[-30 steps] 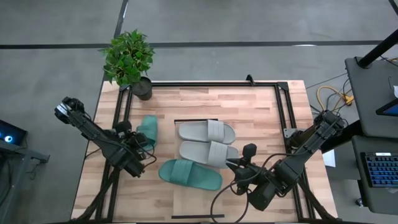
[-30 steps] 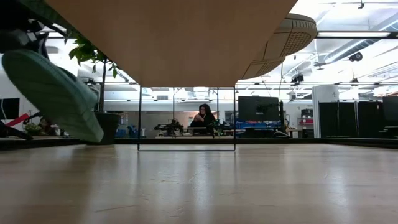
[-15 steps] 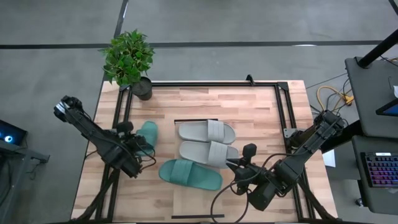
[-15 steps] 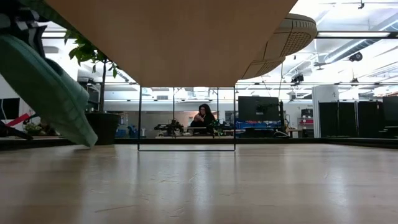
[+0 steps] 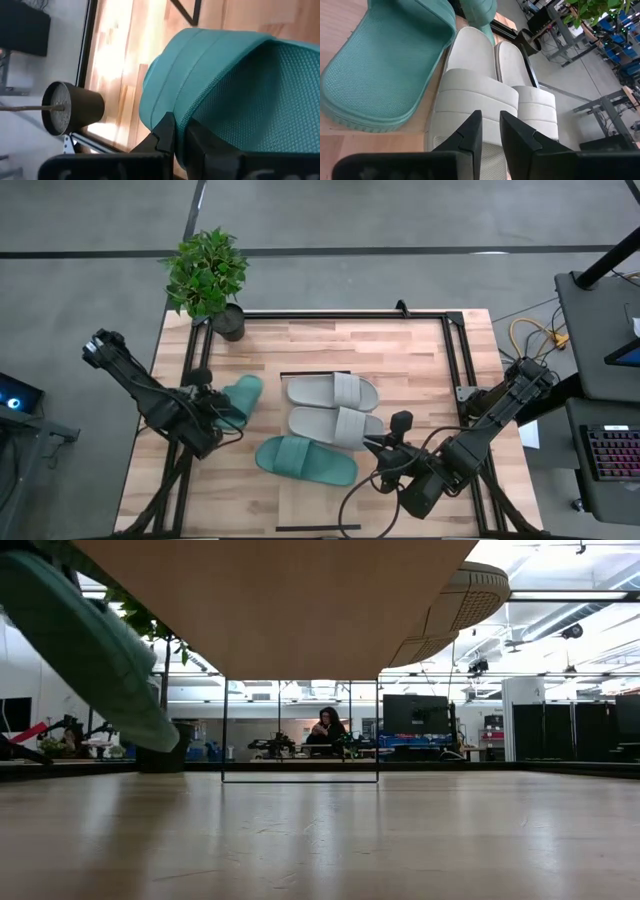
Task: Pick and place slides into the shelf
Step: Put the green slipper on the shelf
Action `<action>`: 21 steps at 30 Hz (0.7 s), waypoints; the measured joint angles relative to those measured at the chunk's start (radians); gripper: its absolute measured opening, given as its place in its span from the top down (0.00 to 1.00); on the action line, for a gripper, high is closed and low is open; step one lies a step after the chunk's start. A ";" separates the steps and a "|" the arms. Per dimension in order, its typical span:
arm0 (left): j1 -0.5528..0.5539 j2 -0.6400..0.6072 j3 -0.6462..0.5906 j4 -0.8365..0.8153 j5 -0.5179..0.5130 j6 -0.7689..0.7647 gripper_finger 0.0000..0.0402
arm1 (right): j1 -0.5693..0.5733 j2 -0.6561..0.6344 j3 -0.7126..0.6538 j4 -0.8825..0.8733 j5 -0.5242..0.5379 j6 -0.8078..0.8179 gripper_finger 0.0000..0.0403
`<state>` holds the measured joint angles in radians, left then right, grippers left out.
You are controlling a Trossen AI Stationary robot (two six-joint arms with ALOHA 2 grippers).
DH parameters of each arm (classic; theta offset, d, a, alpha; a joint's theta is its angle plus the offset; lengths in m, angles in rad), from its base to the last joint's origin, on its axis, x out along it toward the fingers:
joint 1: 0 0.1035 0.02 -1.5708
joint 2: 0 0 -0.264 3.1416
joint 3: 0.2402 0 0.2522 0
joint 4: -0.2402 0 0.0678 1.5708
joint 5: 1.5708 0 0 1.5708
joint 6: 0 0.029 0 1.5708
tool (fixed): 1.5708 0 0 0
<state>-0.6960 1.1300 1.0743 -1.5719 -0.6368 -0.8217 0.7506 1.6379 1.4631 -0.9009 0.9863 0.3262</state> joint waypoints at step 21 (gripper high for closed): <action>0.002 -0.076 0.155 0.000 -0.265 0.189 1.00 | 0.000 0.000 0.000 0.000 0.000 0.021 0.85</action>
<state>-0.6941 1.0542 1.2293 -1.5715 -0.9020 -0.6327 0.7506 1.6379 1.4631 -0.9005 0.9863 0.3472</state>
